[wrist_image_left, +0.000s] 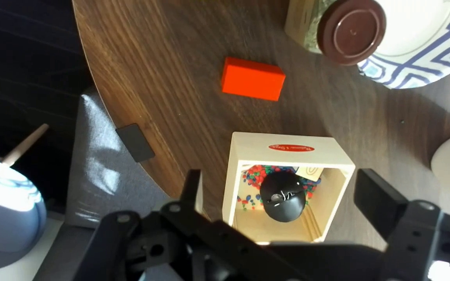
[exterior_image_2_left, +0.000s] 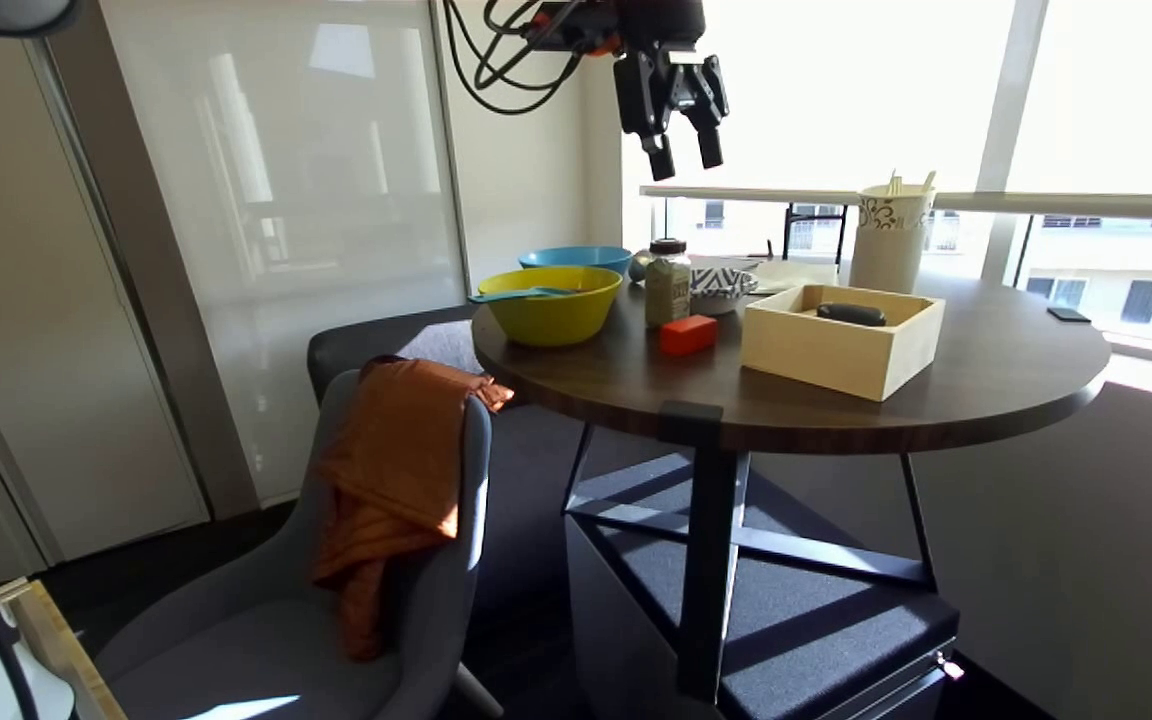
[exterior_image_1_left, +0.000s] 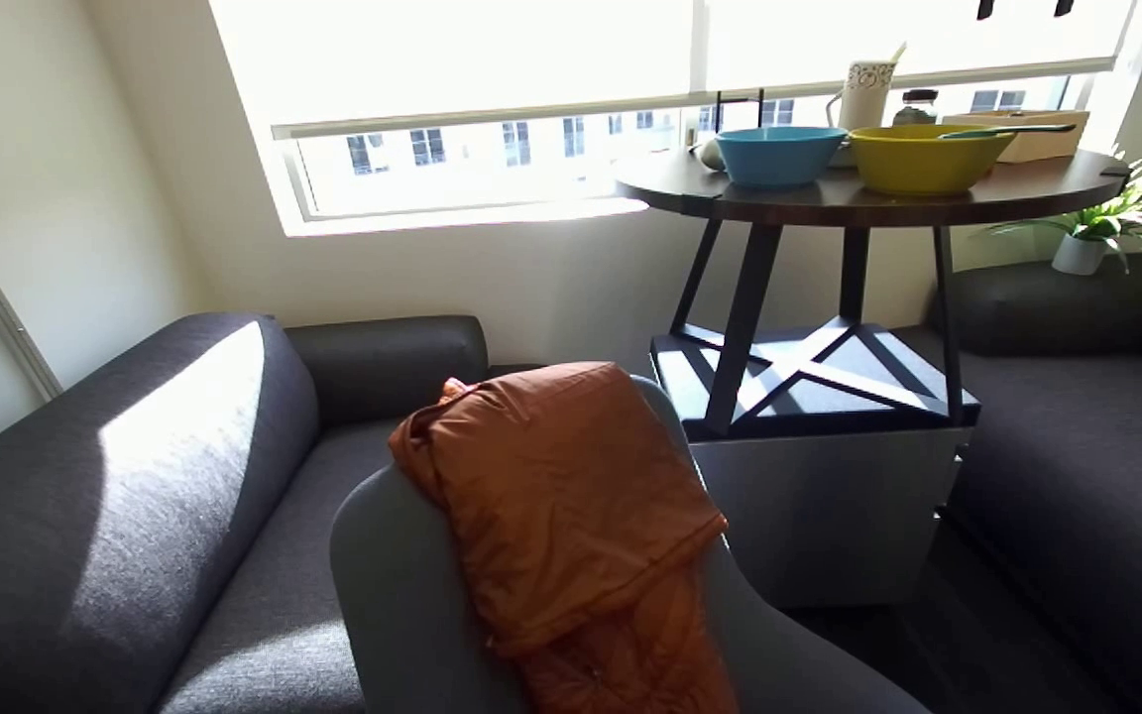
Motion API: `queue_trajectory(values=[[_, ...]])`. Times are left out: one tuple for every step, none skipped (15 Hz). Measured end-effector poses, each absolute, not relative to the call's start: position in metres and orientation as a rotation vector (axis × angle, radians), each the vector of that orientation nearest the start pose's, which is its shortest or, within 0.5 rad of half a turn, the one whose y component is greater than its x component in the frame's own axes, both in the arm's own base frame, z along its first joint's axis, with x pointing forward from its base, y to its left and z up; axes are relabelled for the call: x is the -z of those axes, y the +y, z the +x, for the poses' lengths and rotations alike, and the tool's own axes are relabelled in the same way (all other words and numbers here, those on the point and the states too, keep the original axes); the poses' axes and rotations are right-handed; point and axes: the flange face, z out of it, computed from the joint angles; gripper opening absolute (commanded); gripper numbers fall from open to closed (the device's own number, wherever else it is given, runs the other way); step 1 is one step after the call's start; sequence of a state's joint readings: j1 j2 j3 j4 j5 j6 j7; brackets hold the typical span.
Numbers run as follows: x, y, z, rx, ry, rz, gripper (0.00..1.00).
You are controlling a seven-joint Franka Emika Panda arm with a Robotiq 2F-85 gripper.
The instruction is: Remove the black object from the wooden box and put it in the white bowl
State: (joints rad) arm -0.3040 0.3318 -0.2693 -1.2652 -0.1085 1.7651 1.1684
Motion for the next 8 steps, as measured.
queue_trajectory(values=[[-0.593, -0.341, 0.576, 0.371, 2.450, -2.139, 1.00], [-0.592, -0.339, 0.577, 0.369, 2.449, -2.141, 1.00], [-0.591, -0.340, 0.578, 0.376, 2.453, -2.142, 1.00], [-0.590, -0.343, 0.579, 0.389, 2.453, -2.141, 1.00], [-0.589, -0.350, 0.580, 0.423, 2.453, -2.138, 1.00], [-0.586, -0.363, 0.582, 0.458, 2.453, -2.143, 1.00], [-0.581, -0.378, 0.584, 0.482, 2.461, -2.148, 1.00], [-0.573, -0.396, 0.584, 0.482, 2.468, -2.157, 1.00]])
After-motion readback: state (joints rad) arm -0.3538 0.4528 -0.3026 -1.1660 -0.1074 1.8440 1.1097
